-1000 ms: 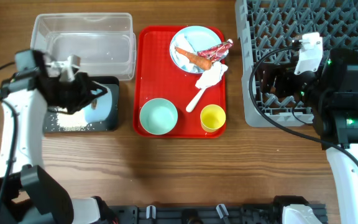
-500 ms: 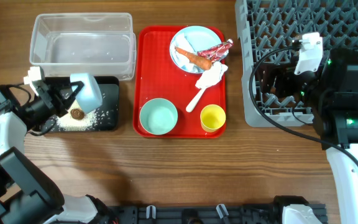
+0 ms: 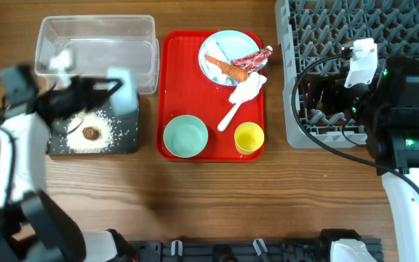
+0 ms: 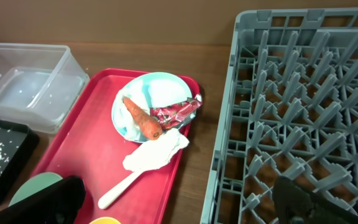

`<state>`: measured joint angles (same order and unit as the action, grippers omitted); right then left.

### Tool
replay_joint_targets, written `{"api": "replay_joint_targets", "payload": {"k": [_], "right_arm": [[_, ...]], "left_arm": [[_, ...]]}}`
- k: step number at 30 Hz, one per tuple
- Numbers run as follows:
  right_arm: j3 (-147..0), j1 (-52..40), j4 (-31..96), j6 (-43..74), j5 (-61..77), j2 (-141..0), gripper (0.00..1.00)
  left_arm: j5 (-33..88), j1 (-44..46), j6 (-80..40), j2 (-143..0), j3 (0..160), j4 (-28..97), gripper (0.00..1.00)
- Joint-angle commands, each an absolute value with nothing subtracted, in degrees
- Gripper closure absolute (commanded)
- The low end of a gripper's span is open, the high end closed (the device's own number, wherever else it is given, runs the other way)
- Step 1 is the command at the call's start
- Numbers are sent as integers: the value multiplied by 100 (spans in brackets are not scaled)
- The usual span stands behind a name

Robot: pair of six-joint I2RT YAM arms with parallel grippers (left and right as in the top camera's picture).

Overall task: Sort waste into correct bins and load items into the dishwasher rack
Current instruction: 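Tip the blue bowl over the black tray to dump the scrap, then set the empty blue bowl back on the red tray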

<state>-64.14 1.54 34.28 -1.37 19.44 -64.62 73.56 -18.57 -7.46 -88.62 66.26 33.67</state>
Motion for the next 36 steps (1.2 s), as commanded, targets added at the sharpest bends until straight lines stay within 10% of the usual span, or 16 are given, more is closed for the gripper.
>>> {"api": "replay_joint_targets", "payload": {"k": [1,8,19,30,36], "right_arm": [[-6552,134,3415,-134,1931,-6473,1],[-6549,134,3435,-134,1931,-6473,0],[-6552,134,3446,-128,1933,-6473,0],[-6552,134,3454,-134,1931,-6473,0],[-6549,134,3461,-130,1931,-6473,1]], "left_arm": [[4416,-320,-1098,-8372,7369,3269,96],[-429,2451,-801,-9155,7422,2812,96],[-908,2897,-648,-11019,7422,2453,96],[-744,2897,-683,-10969,7867,2399,18],[-8,2746,-947,-11139,10969,4641,14]]}}
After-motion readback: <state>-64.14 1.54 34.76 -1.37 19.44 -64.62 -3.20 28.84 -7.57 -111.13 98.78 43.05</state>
